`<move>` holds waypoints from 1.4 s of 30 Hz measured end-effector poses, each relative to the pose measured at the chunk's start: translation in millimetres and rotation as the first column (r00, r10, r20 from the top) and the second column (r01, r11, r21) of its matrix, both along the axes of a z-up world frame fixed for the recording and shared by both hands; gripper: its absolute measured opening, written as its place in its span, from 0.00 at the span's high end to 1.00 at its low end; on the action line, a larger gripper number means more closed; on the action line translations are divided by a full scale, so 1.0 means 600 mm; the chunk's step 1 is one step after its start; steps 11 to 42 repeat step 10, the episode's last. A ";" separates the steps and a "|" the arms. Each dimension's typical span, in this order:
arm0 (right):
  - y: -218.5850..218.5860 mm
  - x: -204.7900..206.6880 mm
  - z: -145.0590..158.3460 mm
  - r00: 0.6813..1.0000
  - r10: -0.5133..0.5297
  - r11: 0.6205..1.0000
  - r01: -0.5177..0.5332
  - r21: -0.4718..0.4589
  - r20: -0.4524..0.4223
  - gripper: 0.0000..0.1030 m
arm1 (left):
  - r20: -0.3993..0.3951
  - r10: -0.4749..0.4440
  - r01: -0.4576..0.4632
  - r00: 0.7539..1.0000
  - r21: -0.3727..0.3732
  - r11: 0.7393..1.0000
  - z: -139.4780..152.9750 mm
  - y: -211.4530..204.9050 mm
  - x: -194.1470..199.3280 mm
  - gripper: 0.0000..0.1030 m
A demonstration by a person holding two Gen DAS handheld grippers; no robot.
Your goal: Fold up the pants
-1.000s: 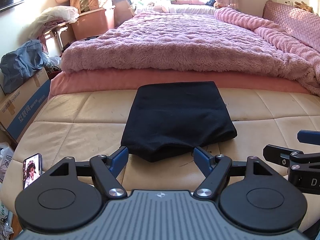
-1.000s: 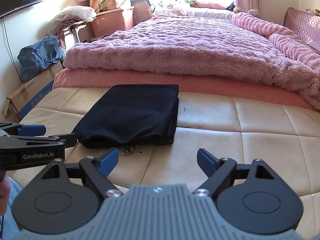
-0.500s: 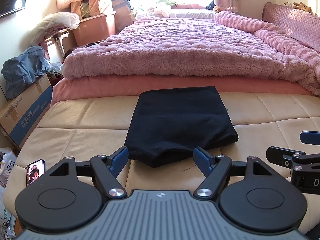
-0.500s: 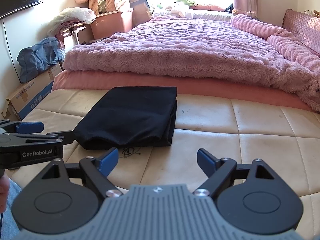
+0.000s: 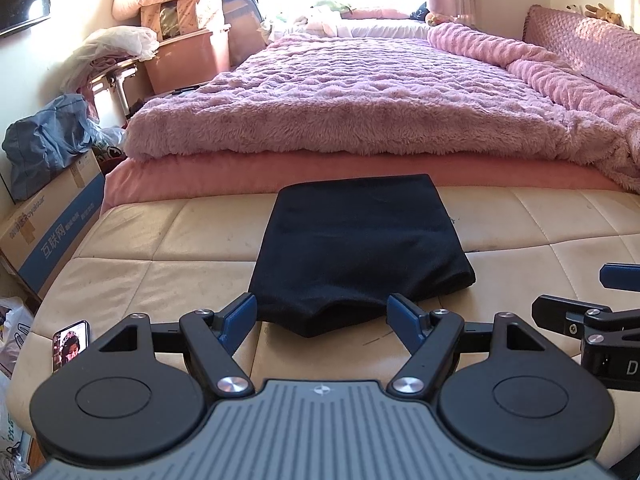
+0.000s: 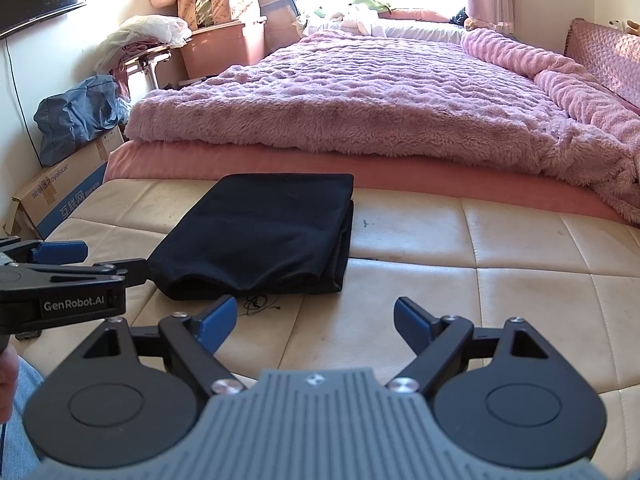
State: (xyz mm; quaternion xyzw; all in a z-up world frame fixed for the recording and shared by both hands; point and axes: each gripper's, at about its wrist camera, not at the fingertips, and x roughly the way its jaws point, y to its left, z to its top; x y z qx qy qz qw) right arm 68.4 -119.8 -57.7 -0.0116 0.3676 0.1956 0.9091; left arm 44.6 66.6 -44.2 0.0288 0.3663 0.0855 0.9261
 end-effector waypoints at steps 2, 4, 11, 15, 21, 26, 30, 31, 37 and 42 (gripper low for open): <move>0.001 0.000 0.000 1.000 -0.001 1.000 0.001 0.000 -0.001 0.21 | 0.000 -0.001 0.001 1.000 0.002 1.000 0.002 0.000 -0.001 0.16; 0.000 0.000 0.000 1.000 -0.001 1.000 0.001 0.000 -0.001 0.21 | 0.001 -0.001 0.001 1.000 0.004 1.000 0.003 -0.001 0.000 0.16; 0.000 0.000 0.000 1.000 -0.002 1.000 0.002 0.001 -0.003 0.21 | 0.018 0.001 -0.001 1.000 0.009 1.000 0.006 0.001 -0.001 0.16; 0.000 0.000 0.000 1.000 -0.002 1.000 0.002 0.001 -0.003 0.21 | 0.018 0.001 -0.001 1.000 0.009 1.000 0.006 0.001 -0.001 0.16; 0.000 0.000 0.000 1.000 -0.002 1.000 0.002 0.001 -0.003 0.21 | 0.018 0.001 -0.001 1.000 0.009 1.000 0.006 0.001 -0.001 0.16; 0.000 0.000 0.000 1.000 -0.002 1.000 0.002 0.001 -0.003 0.21 | 0.018 0.001 -0.001 1.000 0.009 1.000 0.006 0.001 -0.001 0.16; 0.000 0.000 0.000 1.000 -0.002 1.000 0.002 0.001 -0.003 0.21 | 0.018 0.001 -0.001 1.000 0.009 1.000 0.006 0.001 -0.001 0.16; 0.000 0.000 0.000 1.000 -0.002 1.000 0.002 0.001 -0.003 0.21 | 0.018 0.001 -0.001 1.000 0.009 1.000 0.006 0.001 -0.001 0.16; 0.000 0.000 0.000 1.000 -0.002 1.000 0.002 0.001 -0.003 0.21 | 0.018 0.001 -0.001 1.000 0.009 1.000 0.006 0.001 -0.001 0.16; 0.000 0.000 0.000 1.000 -0.002 1.000 0.002 0.001 -0.003 0.21 | 0.018 0.001 -0.001 1.000 0.009 1.000 0.006 0.001 -0.001 0.16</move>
